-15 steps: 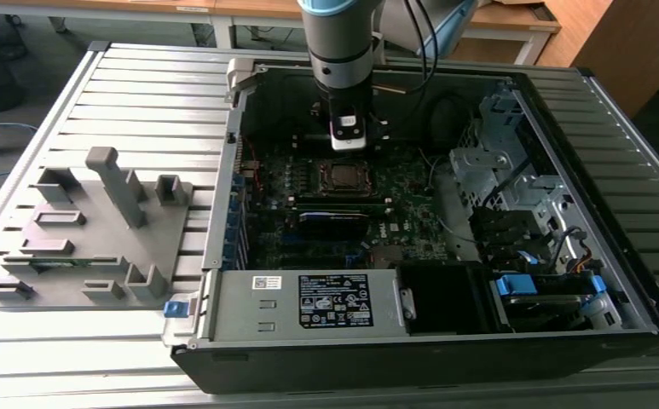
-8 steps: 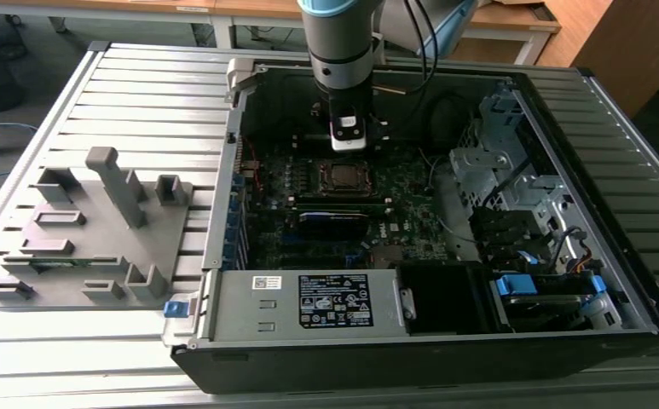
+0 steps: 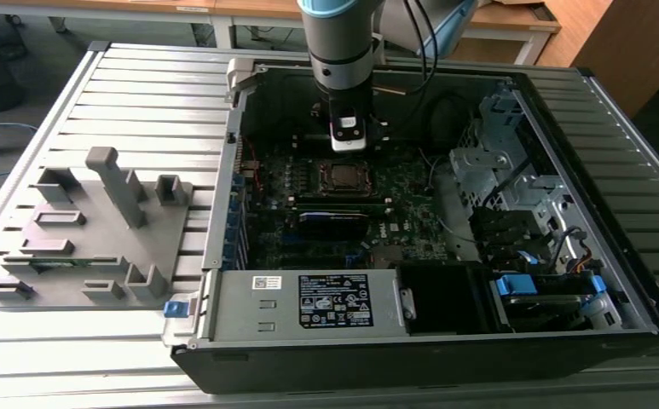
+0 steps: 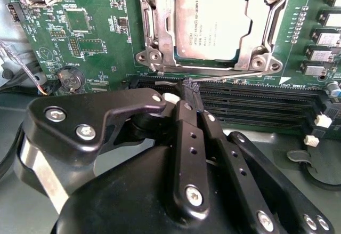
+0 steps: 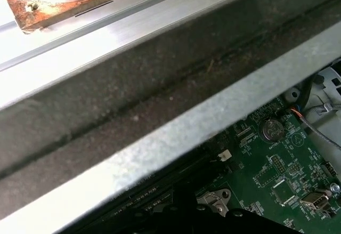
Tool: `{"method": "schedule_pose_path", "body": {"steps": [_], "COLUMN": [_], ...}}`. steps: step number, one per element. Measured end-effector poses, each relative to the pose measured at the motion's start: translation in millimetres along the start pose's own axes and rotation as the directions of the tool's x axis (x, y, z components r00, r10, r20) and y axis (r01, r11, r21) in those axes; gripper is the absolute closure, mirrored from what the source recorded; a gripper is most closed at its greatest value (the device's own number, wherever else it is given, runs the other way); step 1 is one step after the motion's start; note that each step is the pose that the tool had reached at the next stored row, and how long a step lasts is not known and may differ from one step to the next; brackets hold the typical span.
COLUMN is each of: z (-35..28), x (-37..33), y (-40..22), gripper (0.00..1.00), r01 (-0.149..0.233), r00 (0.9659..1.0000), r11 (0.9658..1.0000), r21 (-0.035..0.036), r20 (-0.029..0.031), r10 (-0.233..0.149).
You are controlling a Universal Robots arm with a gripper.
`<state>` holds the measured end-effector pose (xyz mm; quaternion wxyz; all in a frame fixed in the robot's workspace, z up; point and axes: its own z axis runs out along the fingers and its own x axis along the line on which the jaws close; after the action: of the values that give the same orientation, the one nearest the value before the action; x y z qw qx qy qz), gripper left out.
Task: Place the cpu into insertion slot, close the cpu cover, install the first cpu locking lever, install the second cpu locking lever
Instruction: 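Install the first cpu locking lever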
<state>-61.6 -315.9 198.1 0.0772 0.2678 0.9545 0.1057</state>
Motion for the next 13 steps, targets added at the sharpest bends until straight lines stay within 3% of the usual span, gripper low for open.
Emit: {"method": "schedule_pose_path", "body": {"steps": [13], "z": [1.9], "x": [-2.6], "y": [-4.4], "gripper": [0.89], "r01": [0.0], "r00": [1.0], "r11": [1.0], "r21": [0.0], "r20": [0.0], "r10": [0.0]}}
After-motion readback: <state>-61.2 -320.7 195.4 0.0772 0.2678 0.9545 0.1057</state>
